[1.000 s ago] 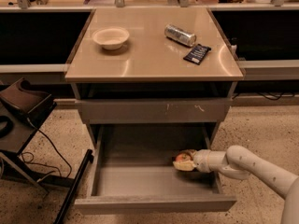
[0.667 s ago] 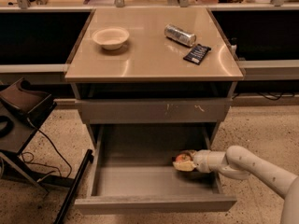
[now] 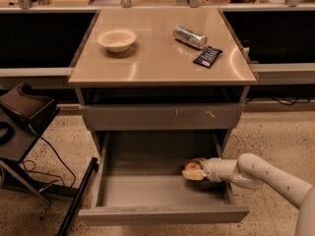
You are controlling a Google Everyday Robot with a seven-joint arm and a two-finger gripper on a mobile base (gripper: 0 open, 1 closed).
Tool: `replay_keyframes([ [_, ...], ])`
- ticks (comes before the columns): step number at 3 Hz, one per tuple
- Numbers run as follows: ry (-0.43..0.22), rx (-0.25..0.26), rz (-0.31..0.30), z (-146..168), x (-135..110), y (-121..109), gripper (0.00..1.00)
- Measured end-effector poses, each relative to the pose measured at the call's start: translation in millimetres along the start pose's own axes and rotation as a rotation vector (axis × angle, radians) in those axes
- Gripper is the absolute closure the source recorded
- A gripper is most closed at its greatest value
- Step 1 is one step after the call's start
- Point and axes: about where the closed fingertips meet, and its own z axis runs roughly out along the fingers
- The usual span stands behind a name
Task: Place apple into middle drawer
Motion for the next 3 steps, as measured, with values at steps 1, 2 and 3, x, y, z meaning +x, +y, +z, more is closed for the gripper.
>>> replay_keyframes([
  [1,0.000,0.000,0.000,0.0,0.0,0.0,0.17],
  [2,0.000,0.000,0.000,0.1,0.0,0.1,0.00],
  [3,0.000,0.000,0.000,0.1,0.0,0.1,0.00],
])
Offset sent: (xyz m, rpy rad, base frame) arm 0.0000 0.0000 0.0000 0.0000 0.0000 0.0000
